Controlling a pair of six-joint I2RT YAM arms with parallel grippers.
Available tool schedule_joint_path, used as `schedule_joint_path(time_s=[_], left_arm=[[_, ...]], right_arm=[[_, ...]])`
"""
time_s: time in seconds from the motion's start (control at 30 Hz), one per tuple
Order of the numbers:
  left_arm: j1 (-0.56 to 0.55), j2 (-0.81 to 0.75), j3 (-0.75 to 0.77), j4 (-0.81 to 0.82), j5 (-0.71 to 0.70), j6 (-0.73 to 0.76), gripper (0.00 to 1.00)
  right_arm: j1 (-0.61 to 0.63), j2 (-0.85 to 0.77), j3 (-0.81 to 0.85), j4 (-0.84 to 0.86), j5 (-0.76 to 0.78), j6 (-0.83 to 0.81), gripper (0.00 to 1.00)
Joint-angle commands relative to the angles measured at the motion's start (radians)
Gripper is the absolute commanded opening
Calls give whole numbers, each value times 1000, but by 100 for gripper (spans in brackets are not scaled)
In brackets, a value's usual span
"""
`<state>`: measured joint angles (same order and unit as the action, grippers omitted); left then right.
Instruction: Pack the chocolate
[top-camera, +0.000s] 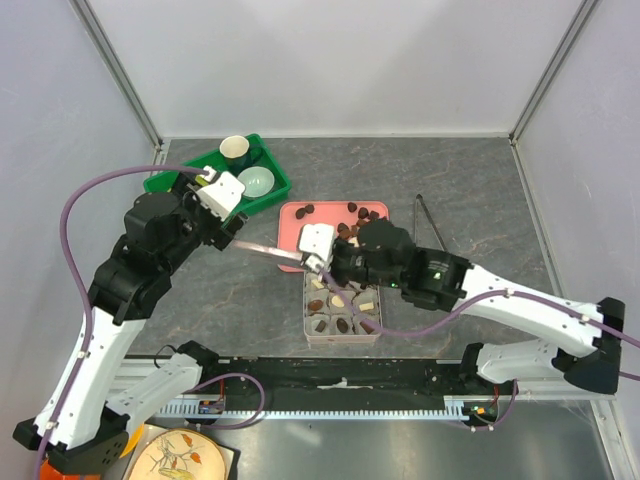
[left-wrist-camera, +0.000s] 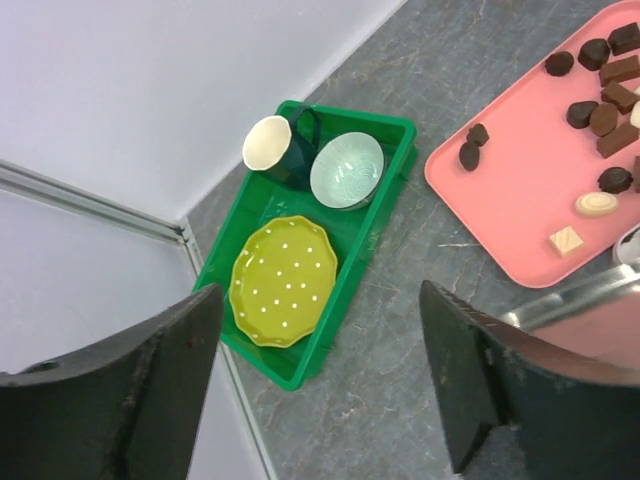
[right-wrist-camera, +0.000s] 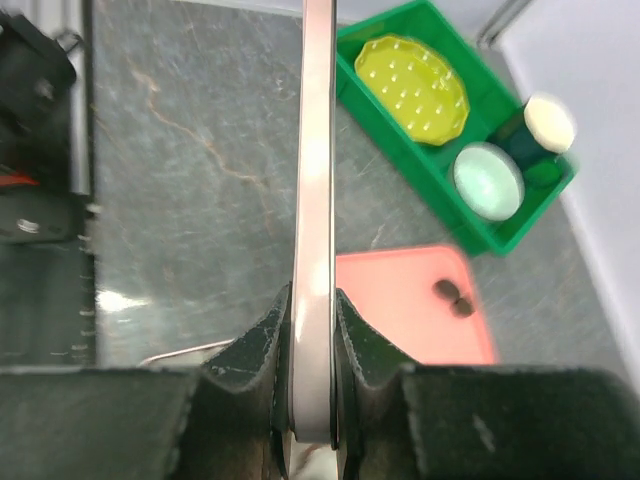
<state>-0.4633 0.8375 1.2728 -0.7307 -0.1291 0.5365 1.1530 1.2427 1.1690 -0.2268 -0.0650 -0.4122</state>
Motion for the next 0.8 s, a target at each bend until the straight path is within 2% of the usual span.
schedule_joint_path(time_s=[0.0, 0.07, 0.23, 0.3, 0.4, 0.5, 0.53, 0.67, 0.77], left_arm=[[3, -1, 14, -28, 84, -93, 91], [3, 2, 16, -44, 111, -110, 91], [3, 6, -6, -68, 160, -127, 92], [3, 15, -22, -72, 161, -128, 92], [3, 31, -52, -78, 158, -125, 92], [3, 35, -81, -78, 174, -127, 92], [5, 40, -88, -76, 175, -132, 91], [3, 48, -125, -65, 178, -125, 91], [3, 51, -142, -62, 177, -122, 90]], right_arm=[[-93, -64, 93, -202, -79, 363, 6], [-137, -97, 77, -229, -183, 446, 0], [-317, -131, -60, -218, -433, 685, 0], [-411, -129, -153, -168, -624, 812, 0], [-516, -131, -282, -28, -793, 938, 0], [-610, -120, -375, 55, -910, 1027, 0], [-631, -120, -403, 157, -935, 1108, 0], [-714, -105, -502, 361, -993, 1248, 0], [-754, -68, -545, 406, -992, 1242, 0]])
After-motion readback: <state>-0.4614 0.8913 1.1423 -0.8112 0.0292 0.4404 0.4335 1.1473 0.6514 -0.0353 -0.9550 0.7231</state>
